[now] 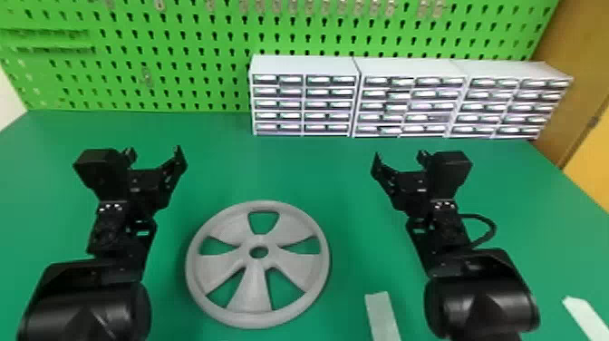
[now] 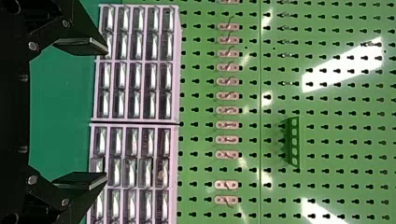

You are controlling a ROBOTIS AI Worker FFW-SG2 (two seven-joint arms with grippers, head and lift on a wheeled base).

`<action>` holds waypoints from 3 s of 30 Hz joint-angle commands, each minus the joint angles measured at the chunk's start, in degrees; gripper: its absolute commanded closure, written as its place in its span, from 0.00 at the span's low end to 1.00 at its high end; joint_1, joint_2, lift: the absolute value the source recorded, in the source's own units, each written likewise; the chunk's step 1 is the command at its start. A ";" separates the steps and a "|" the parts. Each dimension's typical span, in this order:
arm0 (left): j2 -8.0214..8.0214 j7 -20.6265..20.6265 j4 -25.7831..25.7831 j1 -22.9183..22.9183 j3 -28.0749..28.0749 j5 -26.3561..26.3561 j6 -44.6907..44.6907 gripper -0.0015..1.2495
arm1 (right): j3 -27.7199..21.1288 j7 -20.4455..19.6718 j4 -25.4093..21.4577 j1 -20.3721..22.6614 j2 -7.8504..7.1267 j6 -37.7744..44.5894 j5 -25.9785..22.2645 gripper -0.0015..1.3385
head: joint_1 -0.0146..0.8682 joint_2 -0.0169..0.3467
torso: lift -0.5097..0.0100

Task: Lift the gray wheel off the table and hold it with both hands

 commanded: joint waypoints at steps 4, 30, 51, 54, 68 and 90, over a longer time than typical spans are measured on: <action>-0.24 0.00 0.00 -0.10 -0.09 0.18 0.00 0.29 | 0.00 0.00 0.00 0.00 0.01 0.00 0.00 0.24 | 0.82 0.09 | 0.79; -0.24 0.08 0.00 -0.18 -0.09 0.36 0.00 0.29 | 2.20 -0.17 -10.46 -2.81 0.01 23.20 2.37 0.25 | 0.82 0.09 | 0.79; 0.26 0.26 -0.09 -0.18 0.00 0.71 -0.62 0.30 | 11.07 -17.22 -19.60 -14.15 -3.86 63.98 -18.81 0.24 | 0.82 0.09 | 0.79; 0.53 0.61 -0.09 -0.27 -0.18 0.97 -0.79 0.30 | 12.13 -21.09 -19.51 -15.20 -4.04 66.27 -23.12 0.24 | 0.82 0.09 | 0.79; 2.11 2.72 -0.35 -0.18 -1.50 2.29 -1.49 0.30 | 15.12 -27.07 -11.78 -21.97 -3.42 78.84 -38.15 0.24 | 0.82 0.09 | 0.79; 2.55 3.42 -0.44 -0.18 -2.03 2.56 -1.93 0.30 | 19.07 -27.16 1.05 -25.66 -1.75 82.70 -43.33 0.24 | 0.82 0.09 | 0.79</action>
